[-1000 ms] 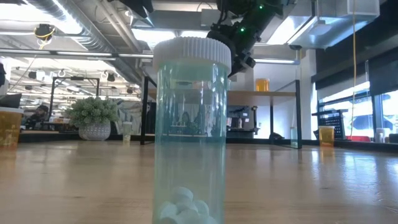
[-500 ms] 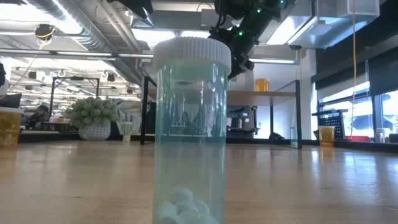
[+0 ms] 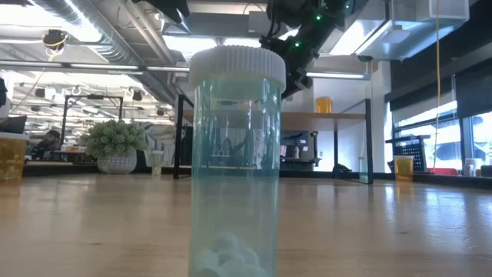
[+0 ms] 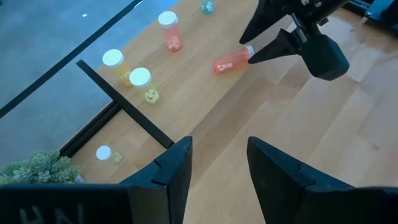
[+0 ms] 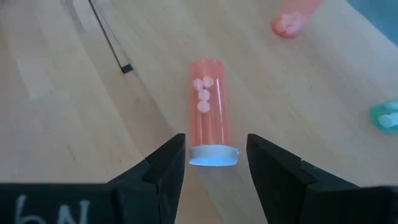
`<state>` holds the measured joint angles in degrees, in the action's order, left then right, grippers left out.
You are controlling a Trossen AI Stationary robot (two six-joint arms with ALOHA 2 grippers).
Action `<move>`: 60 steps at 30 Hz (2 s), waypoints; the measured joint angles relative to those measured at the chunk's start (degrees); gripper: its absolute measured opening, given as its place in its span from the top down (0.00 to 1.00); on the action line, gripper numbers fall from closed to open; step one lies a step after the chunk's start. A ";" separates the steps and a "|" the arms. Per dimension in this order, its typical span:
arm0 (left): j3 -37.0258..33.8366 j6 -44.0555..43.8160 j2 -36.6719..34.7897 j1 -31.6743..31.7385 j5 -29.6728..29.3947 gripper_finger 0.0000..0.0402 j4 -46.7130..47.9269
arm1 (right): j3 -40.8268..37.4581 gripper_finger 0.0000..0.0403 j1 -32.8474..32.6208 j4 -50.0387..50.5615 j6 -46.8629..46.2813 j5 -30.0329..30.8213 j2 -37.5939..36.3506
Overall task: Pick and place medicine bottles onto shelf by color
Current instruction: Put the top pink pill bottle on the shelf aligned with the other pink pill bottle
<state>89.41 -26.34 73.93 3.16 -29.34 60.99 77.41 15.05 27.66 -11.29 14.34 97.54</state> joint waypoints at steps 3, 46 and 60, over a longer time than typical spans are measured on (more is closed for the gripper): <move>0.00 -0.01 0.00 0.00 0.00 0.63 0.00 | 0.00 0.57 0.46 -0.07 0.45 -1.76 0.20; 0.00 0.04 0.00 0.00 0.00 0.63 -0.02 | 6.86 0.68 1.71 8.61 5.84 -5.17 0.96; 0.00 0.04 0.00 0.19 0.03 0.63 -0.02 | 19.46 0.68 4.26 26.46 5.75 -8.83 0.96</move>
<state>89.41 -26.30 73.93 3.34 -29.31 60.97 96.86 19.31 54.12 -5.54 5.51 98.50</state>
